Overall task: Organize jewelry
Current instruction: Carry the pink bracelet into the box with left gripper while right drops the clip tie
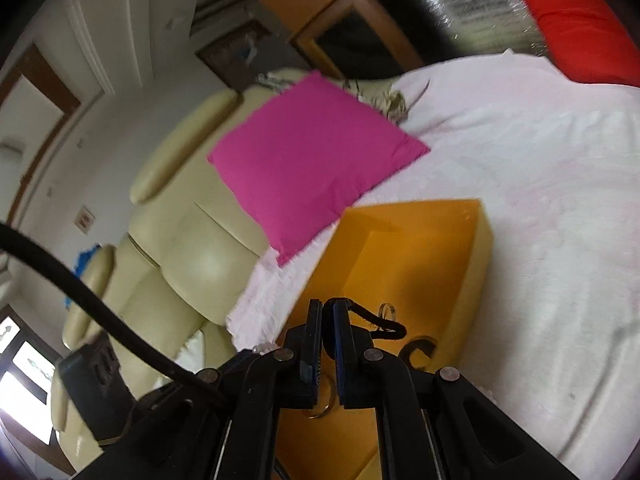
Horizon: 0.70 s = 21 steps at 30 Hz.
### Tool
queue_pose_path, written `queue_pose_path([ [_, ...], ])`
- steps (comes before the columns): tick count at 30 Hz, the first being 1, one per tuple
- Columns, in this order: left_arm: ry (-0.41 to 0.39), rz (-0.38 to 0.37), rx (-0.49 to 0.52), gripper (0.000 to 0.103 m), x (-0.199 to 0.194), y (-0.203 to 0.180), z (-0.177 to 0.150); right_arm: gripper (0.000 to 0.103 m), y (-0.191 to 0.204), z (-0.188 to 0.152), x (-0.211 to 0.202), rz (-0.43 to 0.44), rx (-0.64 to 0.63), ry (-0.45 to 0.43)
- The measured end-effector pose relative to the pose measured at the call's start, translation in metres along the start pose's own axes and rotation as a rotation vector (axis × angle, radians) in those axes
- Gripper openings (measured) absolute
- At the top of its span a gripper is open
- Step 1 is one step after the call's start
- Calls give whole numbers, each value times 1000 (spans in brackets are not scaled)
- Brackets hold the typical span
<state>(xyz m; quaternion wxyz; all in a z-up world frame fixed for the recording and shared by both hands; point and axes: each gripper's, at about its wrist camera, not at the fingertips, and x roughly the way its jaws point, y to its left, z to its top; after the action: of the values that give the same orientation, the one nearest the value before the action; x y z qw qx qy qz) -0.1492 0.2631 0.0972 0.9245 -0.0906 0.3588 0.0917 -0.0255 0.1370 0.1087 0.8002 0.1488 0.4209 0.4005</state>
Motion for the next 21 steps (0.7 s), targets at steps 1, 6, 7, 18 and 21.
queue_pose_path([
  [1, 5, 0, 0, 7, 1, 3, -2, 6, -1, -1, 11, -11, 1, 18],
  [6, 53, -1, -4, 8, 33, -2, 2, 6, -15, 6, 50, -70, -5, 64],
  [7, 62, 1, -6, 8, 38, -2, 1, 7, -18, 7, 53, -75, -2, 68],
  [18, 63, 73, 14, 52, 34, -8, -15, 26, -52, 18, 17, -68, 69, -50],
  [21, 52, 64, 35, 52, 20, -19, -20, 26, -70, 14, -24, -86, 87, -102],
])
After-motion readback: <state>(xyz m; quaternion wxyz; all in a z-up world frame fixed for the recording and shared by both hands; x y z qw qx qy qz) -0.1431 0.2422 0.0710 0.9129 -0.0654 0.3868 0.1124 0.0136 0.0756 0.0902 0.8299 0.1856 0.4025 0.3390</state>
